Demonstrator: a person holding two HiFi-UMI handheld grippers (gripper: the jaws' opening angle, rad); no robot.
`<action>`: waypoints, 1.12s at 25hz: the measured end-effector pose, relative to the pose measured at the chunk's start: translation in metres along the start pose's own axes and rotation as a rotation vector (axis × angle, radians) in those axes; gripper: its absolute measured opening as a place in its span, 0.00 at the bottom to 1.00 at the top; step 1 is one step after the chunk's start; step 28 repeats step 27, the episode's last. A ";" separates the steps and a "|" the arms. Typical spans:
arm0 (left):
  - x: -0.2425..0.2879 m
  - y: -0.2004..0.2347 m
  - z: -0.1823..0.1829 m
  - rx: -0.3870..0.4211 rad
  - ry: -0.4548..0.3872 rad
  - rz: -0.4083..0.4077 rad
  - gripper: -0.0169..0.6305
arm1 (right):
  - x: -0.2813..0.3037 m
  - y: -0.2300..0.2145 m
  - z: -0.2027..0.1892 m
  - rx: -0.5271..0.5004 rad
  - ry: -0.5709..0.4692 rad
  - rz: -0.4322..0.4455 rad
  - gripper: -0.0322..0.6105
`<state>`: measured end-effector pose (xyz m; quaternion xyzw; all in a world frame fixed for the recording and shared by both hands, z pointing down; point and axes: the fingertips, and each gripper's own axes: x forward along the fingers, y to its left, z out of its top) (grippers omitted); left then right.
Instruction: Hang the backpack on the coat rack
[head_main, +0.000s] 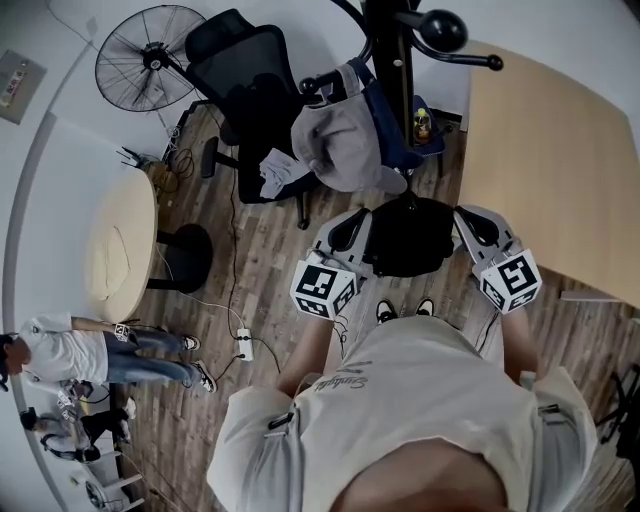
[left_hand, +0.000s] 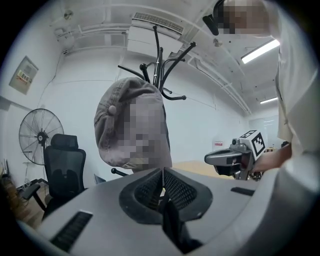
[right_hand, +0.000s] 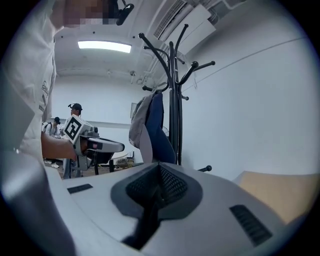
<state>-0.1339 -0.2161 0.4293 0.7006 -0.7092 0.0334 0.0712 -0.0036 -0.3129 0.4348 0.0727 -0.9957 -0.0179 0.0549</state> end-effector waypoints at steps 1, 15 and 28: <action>0.000 0.000 0.000 0.003 0.001 -0.002 0.06 | 0.000 0.000 0.001 -0.001 -0.003 -0.004 0.04; -0.001 0.007 -0.022 -0.026 0.008 0.007 0.06 | 0.009 0.001 -0.001 0.015 -0.002 -0.044 0.04; 0.002 0.013 -0.033 -0.035 0.038 -0.009 0.06 | 0.006 0.000 -0.007 0.040 0.007 -0.064 0.04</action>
